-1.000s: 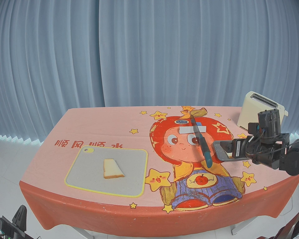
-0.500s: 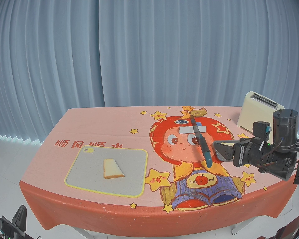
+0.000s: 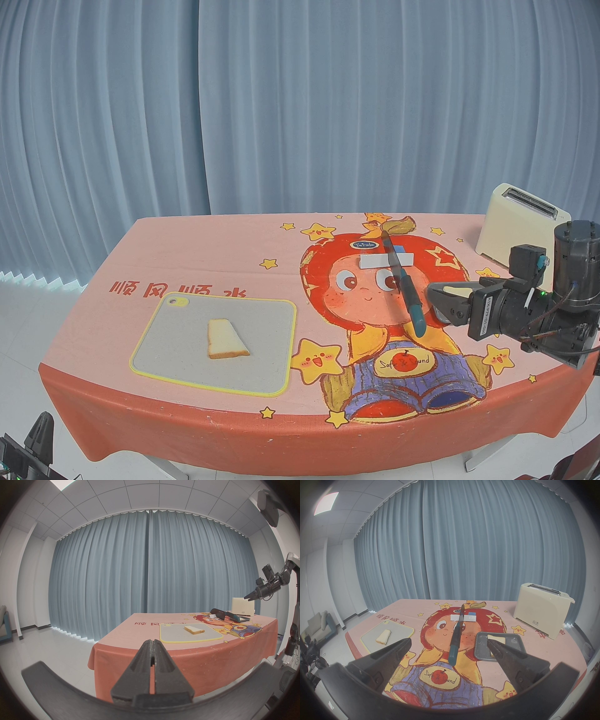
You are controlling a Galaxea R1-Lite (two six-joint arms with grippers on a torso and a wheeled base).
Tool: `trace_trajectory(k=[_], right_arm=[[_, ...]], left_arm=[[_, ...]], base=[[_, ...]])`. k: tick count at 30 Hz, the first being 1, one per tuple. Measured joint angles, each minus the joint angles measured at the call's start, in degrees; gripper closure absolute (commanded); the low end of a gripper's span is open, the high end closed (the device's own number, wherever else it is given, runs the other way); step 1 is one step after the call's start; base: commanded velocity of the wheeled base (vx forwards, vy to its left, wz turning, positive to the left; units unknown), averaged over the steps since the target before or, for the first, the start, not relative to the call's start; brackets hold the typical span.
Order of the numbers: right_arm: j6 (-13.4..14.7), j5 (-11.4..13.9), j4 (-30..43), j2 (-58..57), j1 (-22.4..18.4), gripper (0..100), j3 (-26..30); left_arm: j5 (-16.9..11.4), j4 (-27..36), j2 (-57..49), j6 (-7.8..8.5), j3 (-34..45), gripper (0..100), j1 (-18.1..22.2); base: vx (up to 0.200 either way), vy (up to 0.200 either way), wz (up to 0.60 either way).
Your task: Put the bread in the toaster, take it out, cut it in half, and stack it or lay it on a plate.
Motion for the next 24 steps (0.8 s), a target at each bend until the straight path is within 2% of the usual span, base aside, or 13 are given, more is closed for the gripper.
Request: trace_trajectory(k=[5,14,24], right_arm=[[-0.1,0.0,0.0,0.0,0.2,0,0.0],[-0.1,-0.1,0.0,0.1,1.8,0,0.6],[-0.1,-0.1,0.0,0.3,2.1,0,0.7]], left_arm=[[-0.1,0.0,0.0,0.02,0.0,100,0.0],[0.0,0.0,0.0,-0.02,0.0,100,0.0],[0.0,0.0,0.0,0.00,0.0,100,0.1]], base=[[0.000,0.000,0.00],[-0.200,0.000,0.00],[0.000,0.020,0.00]])
